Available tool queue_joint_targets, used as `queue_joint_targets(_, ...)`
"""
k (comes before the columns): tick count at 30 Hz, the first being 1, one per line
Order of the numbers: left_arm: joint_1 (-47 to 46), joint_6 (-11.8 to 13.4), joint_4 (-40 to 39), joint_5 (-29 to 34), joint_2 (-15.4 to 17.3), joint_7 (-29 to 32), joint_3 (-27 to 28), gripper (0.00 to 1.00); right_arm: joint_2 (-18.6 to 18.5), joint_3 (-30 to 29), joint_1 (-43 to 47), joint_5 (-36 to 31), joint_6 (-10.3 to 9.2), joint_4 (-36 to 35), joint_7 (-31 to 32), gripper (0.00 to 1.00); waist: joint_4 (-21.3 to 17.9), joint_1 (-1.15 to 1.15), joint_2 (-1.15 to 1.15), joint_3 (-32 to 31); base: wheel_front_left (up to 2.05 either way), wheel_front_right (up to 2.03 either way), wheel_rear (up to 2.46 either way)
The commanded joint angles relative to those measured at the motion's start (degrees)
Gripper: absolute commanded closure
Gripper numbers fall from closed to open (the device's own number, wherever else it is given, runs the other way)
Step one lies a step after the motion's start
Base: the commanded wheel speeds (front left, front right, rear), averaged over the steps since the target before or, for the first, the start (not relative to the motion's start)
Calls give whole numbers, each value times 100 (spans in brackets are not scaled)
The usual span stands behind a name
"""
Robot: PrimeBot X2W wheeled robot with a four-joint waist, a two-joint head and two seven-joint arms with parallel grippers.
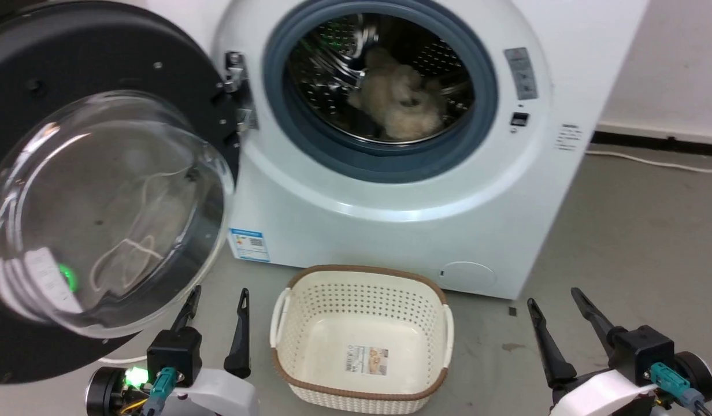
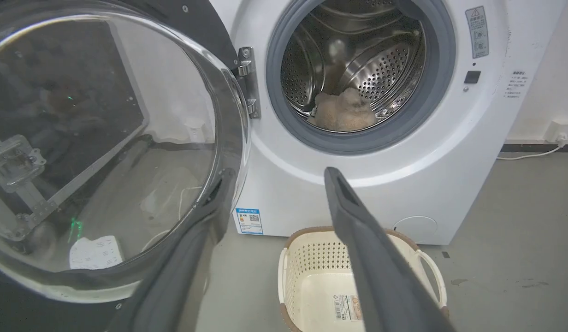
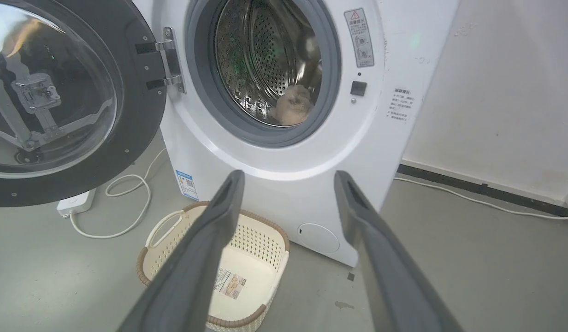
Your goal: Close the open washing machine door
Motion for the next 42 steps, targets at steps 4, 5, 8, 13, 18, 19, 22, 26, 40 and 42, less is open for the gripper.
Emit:
queue_joint_targets(4, 65, 116, -76, -19, 39, -123, -2, 0, -11, 183, -21, 62, 2, 96, -125, 0, 269, 0, 0, 33, 0, 0, 0)
queue_joint_targets(5, 77, 135, -94, -18, 38, -135, -2, 0, -22, 224, -47, 65, 2, 118, -137, 0, 299, 0, 0, 40, 0, 0, 0)
queue_joint_targets(8, 114, 187, -143, -12, 43, -171, -2, 0, -56, 349, -132, 99, 2, 186, -173, 0, 388, 0, 0, 62, 0, 0, 0)
queue_joint_targets(13, 184, 265, -220, -3, 61, -231, -1, 0, -114, 576, -268, 163, 2, 293, -233, 0, 523, 0, 0, 83, -1, -1, -1)
queue_joint_targets(18, 251, 333, -287, 13, 86, -290, -25, 0, -148, 707, -326, 228, 2, 372, -293, 0, 639, 0, 0, 79, -10, -10, -10)
queue_joint_targets(19, 265, 348, -300, 14, 92, -302, -28, 0, -155, 728, -327, 237, 2, 385, -305, 0, 662, 0, 0, 77, -6, -6, -6)
queue_joint_targets(22, 305, 386, -332, 10, 117, -338, -31, 0, -169, 780, -327, 264, 2, 416, -341, 0, 729, 0, 0, 70, -1, -1, -1)
queue_joint_targets(26, 348, 422, -356, -8, 156, -386, -25, 0, -174, 832, -327, 291, 3, 448, -389, 0, 819, 0, 0, 61, 0, 0, 0)
queue_joint_targets(40, 432, 482, -389, -51, 222, -578, -42, 0, -142, 906, -210, 327, 3, 537, -580, 0, 1192, 0, 0, 45, 0, 0, 0)
queue_joint_targets(42, 437, 489, -389, -51, 229, -602, -53, 0, -134, 913, -190, 334, 3, 539, -604, 0, 1239, 0, 0, 44, 0, 0, 0)
